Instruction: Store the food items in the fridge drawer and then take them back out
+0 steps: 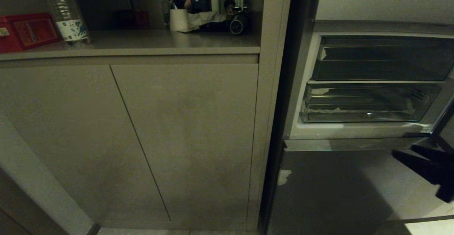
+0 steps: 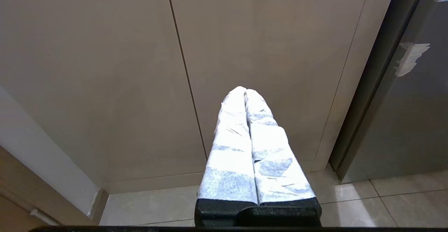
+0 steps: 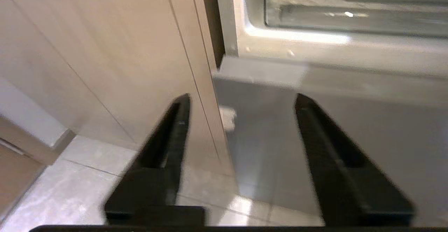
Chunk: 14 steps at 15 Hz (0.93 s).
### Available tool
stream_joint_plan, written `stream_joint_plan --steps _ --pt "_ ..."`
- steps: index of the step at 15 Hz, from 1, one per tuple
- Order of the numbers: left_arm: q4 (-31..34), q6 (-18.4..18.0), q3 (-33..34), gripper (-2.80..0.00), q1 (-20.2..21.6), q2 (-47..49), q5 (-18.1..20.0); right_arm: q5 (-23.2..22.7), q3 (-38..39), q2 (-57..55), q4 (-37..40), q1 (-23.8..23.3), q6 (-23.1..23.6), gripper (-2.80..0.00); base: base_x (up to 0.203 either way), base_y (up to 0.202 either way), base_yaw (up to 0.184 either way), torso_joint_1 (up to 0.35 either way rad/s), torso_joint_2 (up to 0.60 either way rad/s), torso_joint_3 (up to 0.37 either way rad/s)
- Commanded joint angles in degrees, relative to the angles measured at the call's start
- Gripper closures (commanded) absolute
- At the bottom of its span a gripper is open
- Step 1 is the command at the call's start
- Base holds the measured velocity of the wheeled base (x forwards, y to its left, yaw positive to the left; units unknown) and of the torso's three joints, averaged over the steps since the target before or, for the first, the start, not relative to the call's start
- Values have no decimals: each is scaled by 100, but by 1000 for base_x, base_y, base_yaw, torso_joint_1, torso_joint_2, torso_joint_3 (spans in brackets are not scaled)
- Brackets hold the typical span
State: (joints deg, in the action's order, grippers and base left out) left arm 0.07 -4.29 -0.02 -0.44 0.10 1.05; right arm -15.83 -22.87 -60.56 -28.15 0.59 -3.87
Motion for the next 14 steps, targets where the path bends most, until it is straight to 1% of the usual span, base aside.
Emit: stream_joint_plan --steps 1,3,5,6,8,14 --pt "1 -2 1 0 0 8 1 -140 -187 -2173 -1682 50 -20 -280 0 0 0 0 0 0" --pt "1 -2 -3 0 0 8 1 -237 -430 -3036 -2809 165 -21 -280 0 0 0 0 0 0" --pt "1 -2 2 0 0 8 1 -248 -845 -3646 -3428 262 -13 -280 0 0 0 0 0 0" --pt "1 -2 2 0 0 8 1 -196 -1109 -3879 -3610 289 -12 -280 0 0 0 0 0 0" --pt "1 -2 -2 0 0 8 1 -20 -1375 -4139 -3725 341 -17 -280 0 0 0 0 0 0" --pt "1 -2 -3 0 0 8 1 383 -2042 -4885 -3733 337 -3 -280 0 0 0 0 0 0"
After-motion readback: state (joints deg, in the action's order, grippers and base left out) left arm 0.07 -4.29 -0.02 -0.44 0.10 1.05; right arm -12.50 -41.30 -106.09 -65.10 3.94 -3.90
